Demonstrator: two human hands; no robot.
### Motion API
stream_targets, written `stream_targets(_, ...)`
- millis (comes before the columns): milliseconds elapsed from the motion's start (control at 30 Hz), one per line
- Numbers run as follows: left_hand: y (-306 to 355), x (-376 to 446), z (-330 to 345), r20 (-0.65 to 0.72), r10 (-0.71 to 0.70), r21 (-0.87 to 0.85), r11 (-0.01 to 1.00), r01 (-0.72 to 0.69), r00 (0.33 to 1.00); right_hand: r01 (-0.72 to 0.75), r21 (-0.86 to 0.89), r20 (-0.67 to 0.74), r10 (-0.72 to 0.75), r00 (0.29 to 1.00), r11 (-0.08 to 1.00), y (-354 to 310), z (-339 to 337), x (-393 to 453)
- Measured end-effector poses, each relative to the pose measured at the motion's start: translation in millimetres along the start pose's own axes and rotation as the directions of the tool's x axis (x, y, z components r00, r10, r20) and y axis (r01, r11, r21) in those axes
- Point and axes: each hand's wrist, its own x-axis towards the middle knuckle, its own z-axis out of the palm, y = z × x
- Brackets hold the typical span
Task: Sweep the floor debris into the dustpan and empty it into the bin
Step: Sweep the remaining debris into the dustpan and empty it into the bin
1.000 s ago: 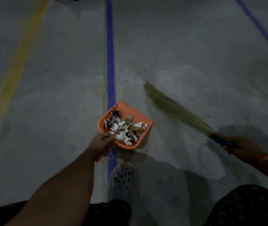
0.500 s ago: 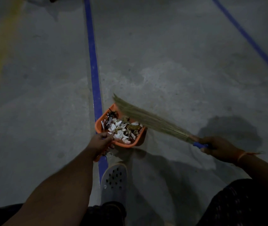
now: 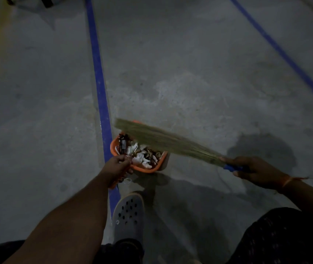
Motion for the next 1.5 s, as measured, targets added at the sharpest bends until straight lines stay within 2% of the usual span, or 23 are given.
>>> stream_targets(200, -1.4, 6.9, 0.3, -0.018, -0.002, 0.001, 1.0, 0.002, 1.0, -0.12, 0.16, -0.078, 0.133, 0.988, 0.98, -3.1, -26.9, -3.6)
stream_targets(333, 5.0, 10.1, 5.0, -0.018, 0.004, -0.02, 1.0, -0.004, 1.0, -0.19, 0.184, -0.096, 0.21, 0.973, 0.964, 1.4, -30.7, -5.7)
stream_targets(600, 20.1, 21.9, 8.4, 0.007, 0.036, 0.02, 0.999, -0.036, 0.999, -0.21, 0.161, 0.032, 0.207, 0.978, 0.964, -1.0, -26.6, -21.9)
stream_targets(767, 36.9, 25.5, 14.0, 0.01, 0.051, 0.046, 0.998, -0.052, 0.999, -0.225, 0.289, -0.025, 0.242, 0.97, 0.931, 1.6, -29.9, -25.3)
stream_targets(900, 70.9, 27.6, 22.6, 0.016, 0.129, 0.073, 0.989, -0.13, 0.992, -0.21, 0.44, -0.12, 0.288, 0.95, 0.873, 4.0, -41.9, -27.5)
stream_targets(1133, 138.4, 39.9, 48.6, 0.051, 0.235, 0.168, 0.956, -0.241, 0.971, -0.197, 0.533, -0.28, 0.391, 0.877, 0.823, -4.0, -55.2, -36.3)
stream_targets(1333, 215.1, -3.9, 67.5, 0.137, 0.215, 0.19, 0.952, -0.239, 0.967, -0.214, 0.721, -0.273, 0.554, 0.786, 0.659, -75.6, -93.5, -65.3)
stream_targets(1500, 311.8, -81.6, 45.7, 0.186, 0.141, 0.179, 0.968, -0.175, 0.972, -0.306, 0.778, -0.191, 0.671, 0.716, 0.548, -154.2, -159.1, -111.5)
